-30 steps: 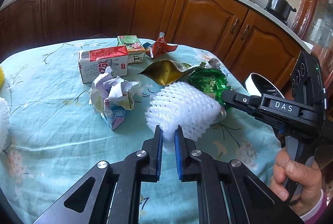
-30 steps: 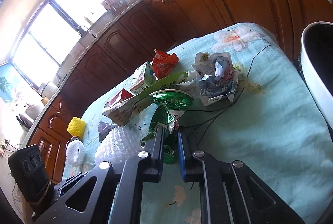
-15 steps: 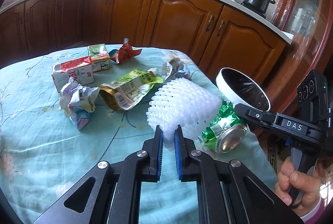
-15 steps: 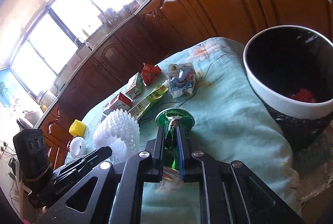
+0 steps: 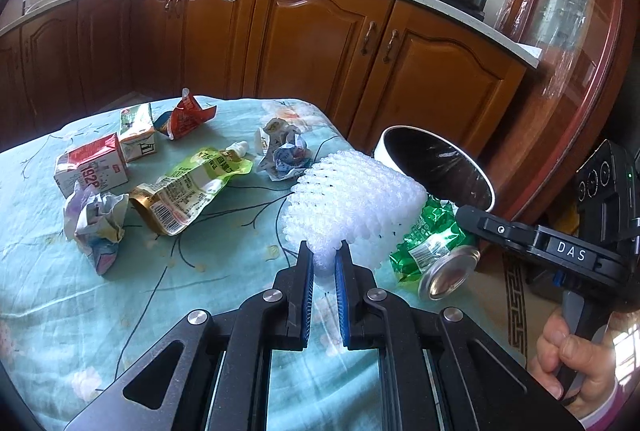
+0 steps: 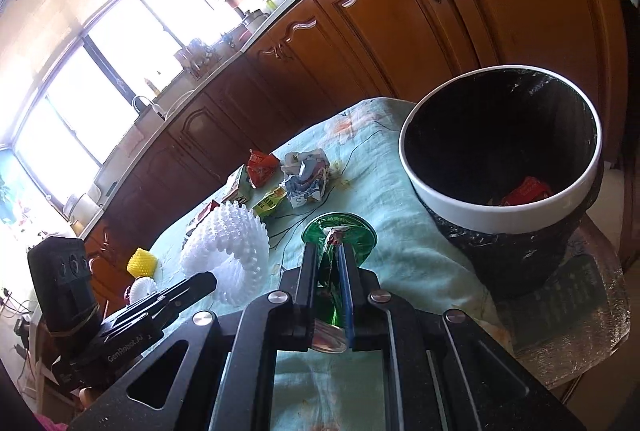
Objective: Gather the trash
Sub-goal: 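Carry the foam net with the left tool while the right tool carries the green bottle into the bin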
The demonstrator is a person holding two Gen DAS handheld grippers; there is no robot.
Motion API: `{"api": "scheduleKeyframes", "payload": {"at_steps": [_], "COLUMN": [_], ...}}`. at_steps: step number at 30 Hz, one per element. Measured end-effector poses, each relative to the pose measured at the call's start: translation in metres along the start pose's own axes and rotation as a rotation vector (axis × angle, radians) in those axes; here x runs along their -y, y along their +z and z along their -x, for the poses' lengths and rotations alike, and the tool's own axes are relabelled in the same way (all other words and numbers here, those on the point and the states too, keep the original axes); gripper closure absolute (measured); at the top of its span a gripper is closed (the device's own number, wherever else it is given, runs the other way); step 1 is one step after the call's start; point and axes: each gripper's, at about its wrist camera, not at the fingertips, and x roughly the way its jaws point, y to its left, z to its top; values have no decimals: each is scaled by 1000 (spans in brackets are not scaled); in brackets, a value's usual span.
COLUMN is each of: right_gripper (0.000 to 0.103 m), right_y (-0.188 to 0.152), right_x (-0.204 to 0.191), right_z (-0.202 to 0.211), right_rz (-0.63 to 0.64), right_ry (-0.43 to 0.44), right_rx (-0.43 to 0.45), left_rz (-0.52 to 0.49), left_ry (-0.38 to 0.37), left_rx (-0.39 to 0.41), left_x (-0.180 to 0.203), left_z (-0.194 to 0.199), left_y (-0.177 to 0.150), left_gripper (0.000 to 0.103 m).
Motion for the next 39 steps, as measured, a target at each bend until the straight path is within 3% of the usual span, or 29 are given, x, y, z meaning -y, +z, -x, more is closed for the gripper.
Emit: {"api": "scheduleKeyframes", "payload": {"at_steps": [3, 9, 18, 26, 39], "right_gripper": [93, 88, 87, 91, 91], "right_y": [2, -12, -18, -13, 24], "right_x": [3, 6, 20, 18, 58], "right_z": [-1, -22, -45, -19, 28], "right_rz": [5, 1, -64, -18, -57], "right_ry": [-12, 21, 49, -3, -111], "right_rx": [-7, -129, -210, -111, 44], "left_rz": [-7, -1, 25, 13, -77], "left_ry": [-1, 3, 11, 0, -43], "left_rx": [1, -13, -18, -28, -34], "left_x": [3, 2, -5, 1, 45], "left_z": [-2, -8, -12, -20, -50], "left_y": [1, -2, -2, 1, 32], "left_gripper": [94, 94, 94, 94, 94]}}
